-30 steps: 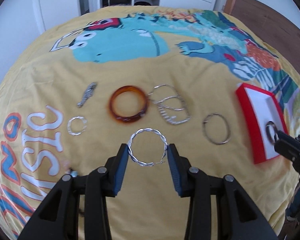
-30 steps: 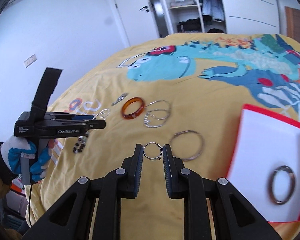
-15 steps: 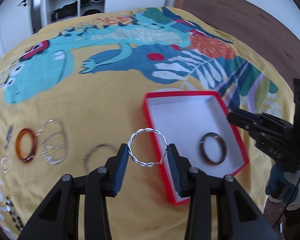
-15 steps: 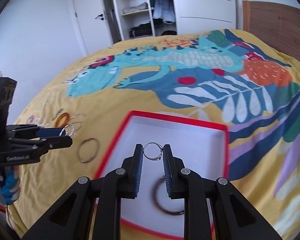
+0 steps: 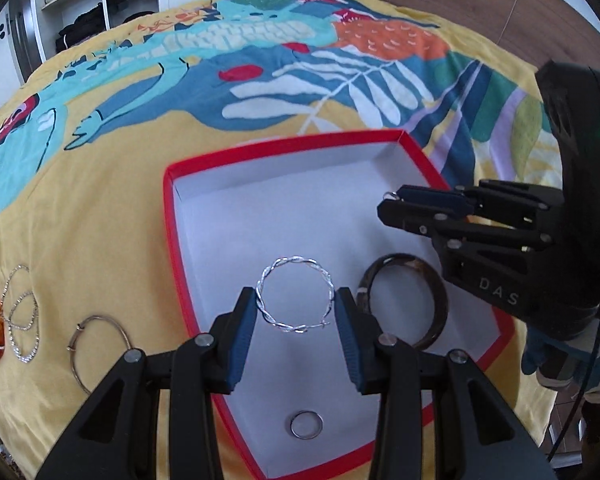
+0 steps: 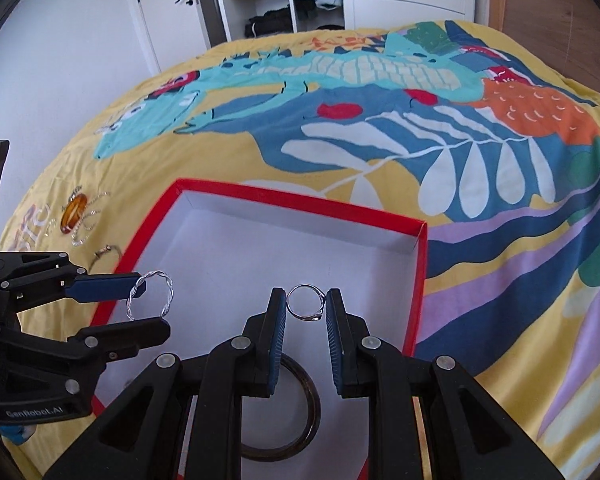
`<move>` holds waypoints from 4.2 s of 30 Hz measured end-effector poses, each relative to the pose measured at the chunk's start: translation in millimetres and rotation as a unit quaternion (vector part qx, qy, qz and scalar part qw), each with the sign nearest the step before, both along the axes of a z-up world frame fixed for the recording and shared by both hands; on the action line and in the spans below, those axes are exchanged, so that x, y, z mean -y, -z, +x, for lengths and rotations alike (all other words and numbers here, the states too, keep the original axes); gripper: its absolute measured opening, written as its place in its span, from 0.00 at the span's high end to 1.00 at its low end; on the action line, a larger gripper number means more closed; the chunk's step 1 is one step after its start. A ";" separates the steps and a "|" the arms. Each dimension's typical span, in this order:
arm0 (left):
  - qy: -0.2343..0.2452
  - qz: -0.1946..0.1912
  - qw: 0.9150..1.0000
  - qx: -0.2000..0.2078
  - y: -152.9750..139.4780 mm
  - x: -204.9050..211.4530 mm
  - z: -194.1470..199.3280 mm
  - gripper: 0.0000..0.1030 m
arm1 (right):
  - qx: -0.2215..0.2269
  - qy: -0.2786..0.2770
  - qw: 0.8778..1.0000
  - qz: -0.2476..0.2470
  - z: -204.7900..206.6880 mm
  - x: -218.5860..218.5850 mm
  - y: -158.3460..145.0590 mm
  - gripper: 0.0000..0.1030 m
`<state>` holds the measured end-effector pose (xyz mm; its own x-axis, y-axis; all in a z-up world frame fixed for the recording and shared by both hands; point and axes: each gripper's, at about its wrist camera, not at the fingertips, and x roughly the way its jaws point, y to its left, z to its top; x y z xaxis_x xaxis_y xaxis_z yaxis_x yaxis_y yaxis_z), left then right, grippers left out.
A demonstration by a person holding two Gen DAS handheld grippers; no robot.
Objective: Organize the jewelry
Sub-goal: 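Carry the hoop and ring into the red box and open both tools, then lift both tools up and away from the red box, then lower the left tool onto the silver watch while the right tool approaches the pearl necklace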
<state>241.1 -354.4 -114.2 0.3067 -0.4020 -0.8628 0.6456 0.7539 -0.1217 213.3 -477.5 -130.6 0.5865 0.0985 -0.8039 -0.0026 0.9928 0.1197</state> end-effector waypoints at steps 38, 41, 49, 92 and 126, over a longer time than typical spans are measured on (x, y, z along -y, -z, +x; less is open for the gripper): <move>-0.078 -0.033 0.991 0.102 -163.0 -106.4 -59.2 0.63 | 0.072 0.024 0.994 -0.075 -100.6 -26.5 -153.0 0.61; -0.101 -0.032 0.985 0.134 -195.5 -146.1 -76.0 0.62 | 0.097 0.025 0.993 -0.069 -120.7 -41.7 -185.2 0.59; -0.167 -0.048 0.964 0.200 -260.7 -253.0 -129.9 0.62 | 0.153 0.028 0.987 -0.038 -178.6 -83.8 -246.9 0.53; -0.300 -0.013 0.944 0.138 -173.4 -443.5 -59.1 0.53 | 0.129 -0.076 0.988 0.025 -91.9 -236.4 -188.5 0.31; -0.216 0.104 0.971 0.010 23.9 -377.8 179.1 0.53 | -0.054 -0.165 0.985 0.010 107.2 -303.5 24.9 0.20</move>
